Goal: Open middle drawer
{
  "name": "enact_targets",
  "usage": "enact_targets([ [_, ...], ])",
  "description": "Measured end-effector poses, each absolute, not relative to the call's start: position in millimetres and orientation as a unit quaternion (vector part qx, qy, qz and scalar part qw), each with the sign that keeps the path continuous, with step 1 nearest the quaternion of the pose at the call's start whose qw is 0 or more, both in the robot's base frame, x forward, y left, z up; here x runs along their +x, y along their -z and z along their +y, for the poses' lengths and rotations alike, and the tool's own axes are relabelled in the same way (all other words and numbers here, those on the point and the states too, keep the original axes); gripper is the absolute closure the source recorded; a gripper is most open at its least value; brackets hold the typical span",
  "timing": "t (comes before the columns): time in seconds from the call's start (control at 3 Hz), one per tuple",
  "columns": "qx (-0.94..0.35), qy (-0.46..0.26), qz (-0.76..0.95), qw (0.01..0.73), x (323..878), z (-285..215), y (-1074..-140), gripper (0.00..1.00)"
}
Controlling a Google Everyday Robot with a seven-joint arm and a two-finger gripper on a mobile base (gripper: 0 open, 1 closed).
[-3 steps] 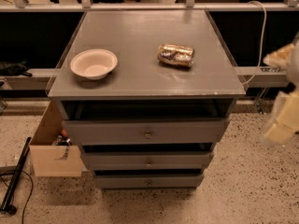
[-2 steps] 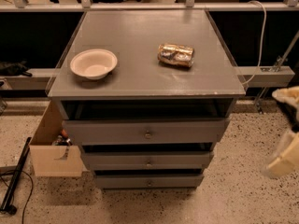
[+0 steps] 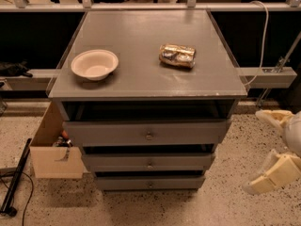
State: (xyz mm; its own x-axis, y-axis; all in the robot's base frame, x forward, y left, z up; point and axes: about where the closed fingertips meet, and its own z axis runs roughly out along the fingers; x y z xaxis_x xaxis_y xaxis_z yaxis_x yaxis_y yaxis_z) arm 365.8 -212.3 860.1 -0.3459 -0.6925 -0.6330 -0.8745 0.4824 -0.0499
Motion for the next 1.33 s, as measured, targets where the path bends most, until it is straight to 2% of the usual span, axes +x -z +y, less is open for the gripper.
enact_targets([
  [0.33,-0.484,-0.158,0.805,0.305,365.3,-209.7,-857.0,0.0],
  [0.67,-0.499,-0.172,0.784,0.327,366.2,-180.8,-823.5,0.0],
  [1.0,-0.517,-0.157,0.769,0.343,382.3,-162.2,-770.1,0.0],
  [1.33,-0.517,-0.157,0.769,0.343,382.3,-162.2,-770.1,0.0],
])
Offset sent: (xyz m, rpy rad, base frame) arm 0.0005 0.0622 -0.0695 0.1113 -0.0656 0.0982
